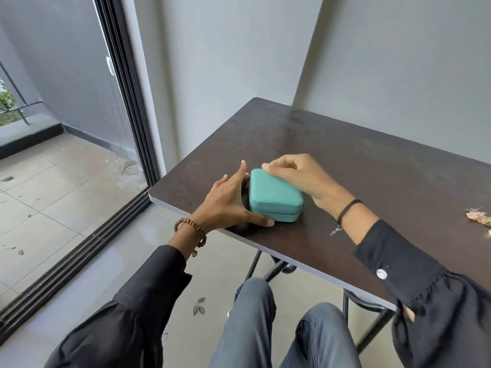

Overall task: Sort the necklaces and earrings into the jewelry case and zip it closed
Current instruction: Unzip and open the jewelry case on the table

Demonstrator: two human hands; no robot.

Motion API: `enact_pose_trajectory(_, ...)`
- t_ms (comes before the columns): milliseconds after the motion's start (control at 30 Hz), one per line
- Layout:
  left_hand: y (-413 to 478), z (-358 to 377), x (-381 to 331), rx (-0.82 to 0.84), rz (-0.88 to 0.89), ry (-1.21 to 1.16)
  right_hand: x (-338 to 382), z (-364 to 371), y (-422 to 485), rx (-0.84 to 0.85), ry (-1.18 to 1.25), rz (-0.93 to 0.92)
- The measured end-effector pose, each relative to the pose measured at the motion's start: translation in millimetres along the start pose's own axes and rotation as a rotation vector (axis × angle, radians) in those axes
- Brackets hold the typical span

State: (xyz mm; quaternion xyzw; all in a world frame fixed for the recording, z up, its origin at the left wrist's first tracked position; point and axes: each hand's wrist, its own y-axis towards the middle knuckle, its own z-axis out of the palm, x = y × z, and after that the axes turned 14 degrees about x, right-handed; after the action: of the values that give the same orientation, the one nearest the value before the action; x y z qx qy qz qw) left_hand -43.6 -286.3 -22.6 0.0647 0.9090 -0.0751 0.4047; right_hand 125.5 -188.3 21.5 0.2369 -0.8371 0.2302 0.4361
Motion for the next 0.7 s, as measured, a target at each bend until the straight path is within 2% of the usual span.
enact_pose_trajectory(167,-1,-16,18,0.006,-0.016,-0.099,-29,-17,-32,0.313,-0.006,-0.139)
enact_pose_trajectory(233,-1,-19,23,0.012,-0.001,-0.100,-36,-18,-35,0.380,-0.039,-0.176)
enact_pose_trajectory(467,1,-20,32,0.009,0.036,-0.145,-39,-18,-25,0.308,0.087,-0.241)
enact_pose_trajectory(567,5,-20,34,0.026,0.082,-0.169,-36,-20,-18,0.258,0.190,-0.227)
enact_pose_trajectory(700,10,-20,37,0.036,0.141,-0.192,-25,-17,-4,0.132,0.207,-0.138)
